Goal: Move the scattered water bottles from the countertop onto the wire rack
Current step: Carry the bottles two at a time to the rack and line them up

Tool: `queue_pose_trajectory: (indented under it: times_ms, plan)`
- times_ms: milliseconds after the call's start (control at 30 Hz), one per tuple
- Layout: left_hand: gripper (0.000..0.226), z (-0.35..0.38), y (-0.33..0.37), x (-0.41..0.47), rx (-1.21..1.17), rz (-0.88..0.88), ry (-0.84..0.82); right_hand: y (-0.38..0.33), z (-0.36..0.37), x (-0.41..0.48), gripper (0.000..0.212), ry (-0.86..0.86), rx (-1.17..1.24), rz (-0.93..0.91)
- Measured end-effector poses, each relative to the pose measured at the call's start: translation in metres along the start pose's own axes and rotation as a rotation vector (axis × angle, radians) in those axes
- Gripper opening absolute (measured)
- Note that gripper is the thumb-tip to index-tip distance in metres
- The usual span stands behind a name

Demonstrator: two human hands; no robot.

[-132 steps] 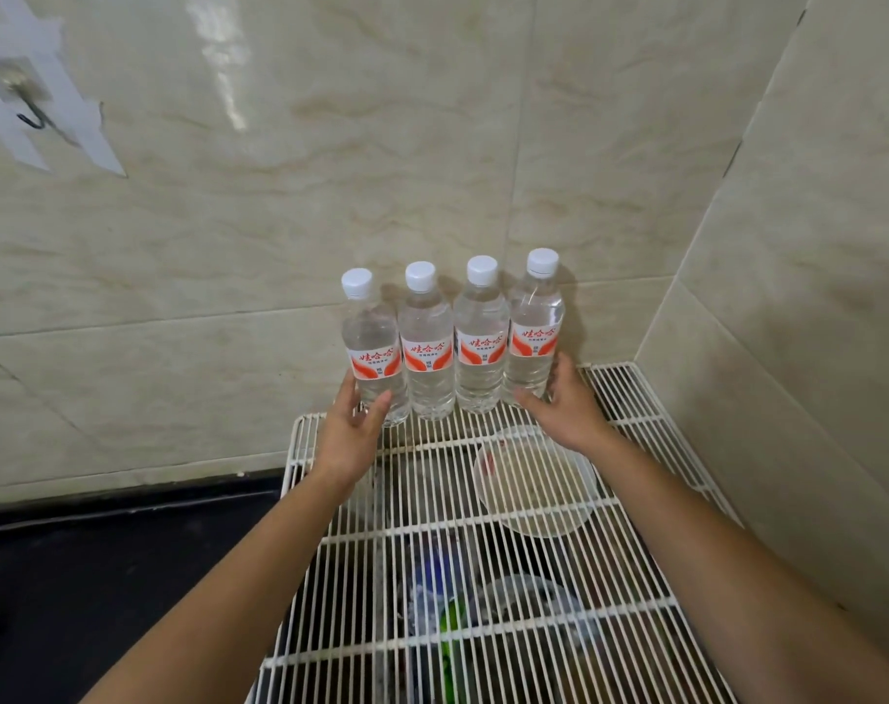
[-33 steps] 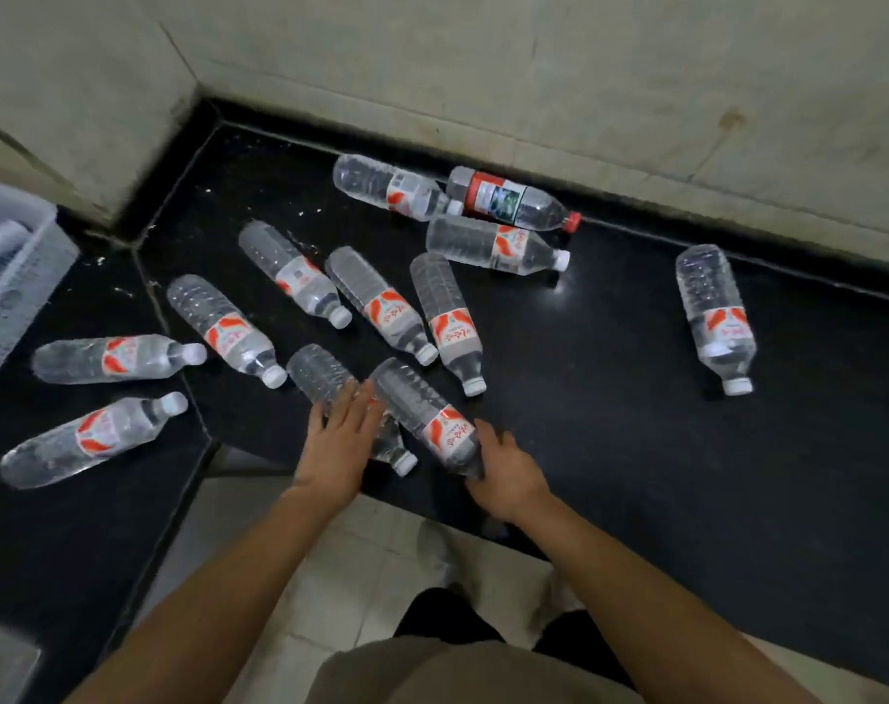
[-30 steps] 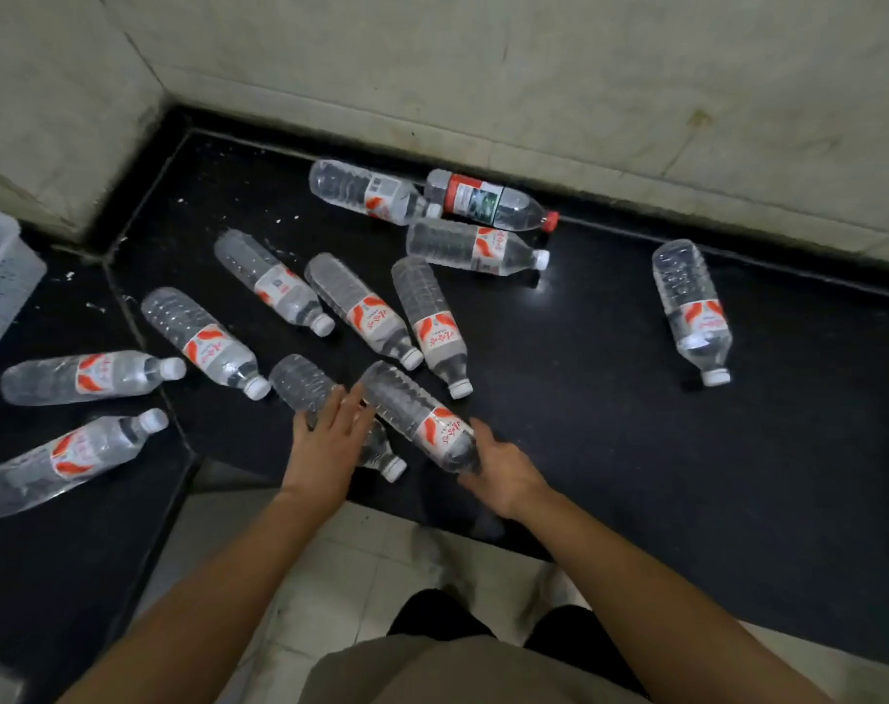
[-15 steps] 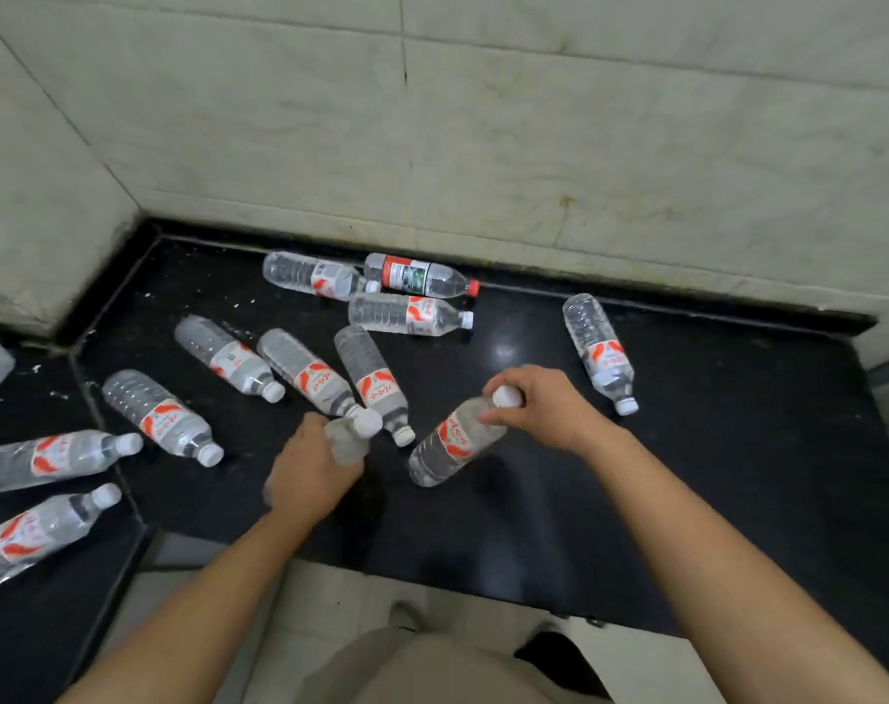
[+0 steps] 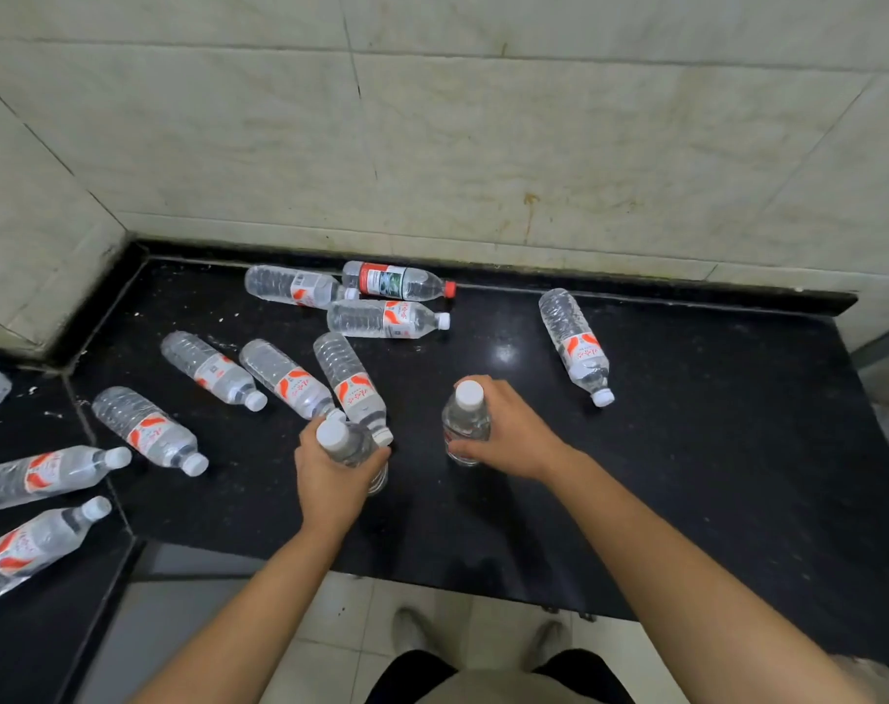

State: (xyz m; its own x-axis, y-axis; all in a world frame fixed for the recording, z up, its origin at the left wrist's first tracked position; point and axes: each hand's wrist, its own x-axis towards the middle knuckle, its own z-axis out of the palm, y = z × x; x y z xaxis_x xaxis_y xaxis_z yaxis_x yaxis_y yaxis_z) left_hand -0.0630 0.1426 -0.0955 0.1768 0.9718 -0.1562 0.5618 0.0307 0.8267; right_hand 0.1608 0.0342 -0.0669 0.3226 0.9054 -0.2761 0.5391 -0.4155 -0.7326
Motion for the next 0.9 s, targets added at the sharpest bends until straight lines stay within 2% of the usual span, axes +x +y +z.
queue_pose_trajectory:
  times_ms: [100,200,333,467,633,733,833,900]
  plan:
    - [0.079,-0.008,-0.011,-0.002,0.003,0.032,-0.067,0.004,0.018,-0.007,0.108,0.022,0.083,0.056]
    - [0.079,-0.019,-0.017,-0.002,0.04,0.048,-0.14,0.009,0.033,-0.003,0.119,0.146,0.167,0.11]
    - [0.079,-0.023,-0.016,0.002,0.026,0.087,-0.197,0.011,0.041,0.001,0.103,0.21,0.217,0.153]
    - [0.078,-0.027,-0.025,0.006,-0.023,0.109,-0.268,0.013,0.048,-0.002,0.074,0.253,0.235,0.186]
    - [0.077,-0.027,-0.026,0.028,-0.08,0.093,-0.4,0.011,0.047,-0.021,0.065,0.269,0.345,0.238]
    - [0.074,-0.017,-0.011,0.039,-0.124,0.127,-0.461,0.009,0.043,-0.045,0.061,0.349,0.406,0.252]
    - [0.053,0.003,0.02,0.036,-0.187,0.162,-0.538,0.013,0.034,-0.074,0.06,0.474,0.48,0.25]
    - [0.044,0.02,0.046,0.025,-0.25,0.147,-0.653,0.017,0.022,-0.094,0.07,0.545,0.559,0.269]
